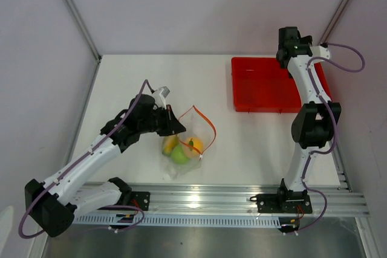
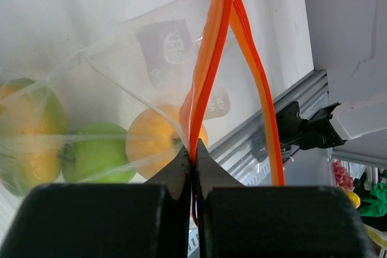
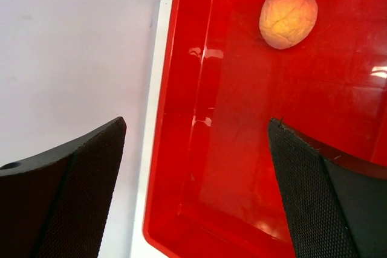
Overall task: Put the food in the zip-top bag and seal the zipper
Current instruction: Pick up the fake fruit from the bin.
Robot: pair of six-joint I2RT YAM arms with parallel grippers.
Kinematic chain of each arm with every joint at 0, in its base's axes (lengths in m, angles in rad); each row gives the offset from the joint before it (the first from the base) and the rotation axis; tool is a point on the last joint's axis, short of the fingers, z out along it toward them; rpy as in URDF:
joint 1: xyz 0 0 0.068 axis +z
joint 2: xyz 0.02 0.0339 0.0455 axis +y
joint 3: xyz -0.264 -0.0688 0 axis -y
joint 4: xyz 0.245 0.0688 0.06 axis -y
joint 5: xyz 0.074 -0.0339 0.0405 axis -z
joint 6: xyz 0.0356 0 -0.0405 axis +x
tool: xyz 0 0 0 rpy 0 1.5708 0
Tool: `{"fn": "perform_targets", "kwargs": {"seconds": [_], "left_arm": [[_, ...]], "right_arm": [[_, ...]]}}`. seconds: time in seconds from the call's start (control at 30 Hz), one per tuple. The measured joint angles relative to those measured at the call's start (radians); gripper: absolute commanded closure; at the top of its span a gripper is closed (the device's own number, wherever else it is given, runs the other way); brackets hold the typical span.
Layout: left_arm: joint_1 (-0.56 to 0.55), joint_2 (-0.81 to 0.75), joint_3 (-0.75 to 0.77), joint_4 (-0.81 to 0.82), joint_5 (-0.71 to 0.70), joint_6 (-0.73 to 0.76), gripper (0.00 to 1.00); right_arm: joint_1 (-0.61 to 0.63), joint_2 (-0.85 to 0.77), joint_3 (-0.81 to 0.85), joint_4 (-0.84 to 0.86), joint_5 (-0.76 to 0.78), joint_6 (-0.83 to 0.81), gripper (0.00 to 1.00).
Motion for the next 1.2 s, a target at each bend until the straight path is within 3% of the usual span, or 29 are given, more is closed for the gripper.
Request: {"fn": "perform_targets", "kwargs": {"seconds": [0.63,1.2], "left_arm": [[0.0,0.017,-0.052,0.09,0.055,-0.008,0.99],[0.0,0.154,-0.047,0.142,0.098,-0.009,0.99]], "right_arm": [[-0.027,0.183,0.167,-0.152,0.143,0.251,0.03],[-0.053,0.318,0.188,-0.373,0.131,0.447,0.01]]}}
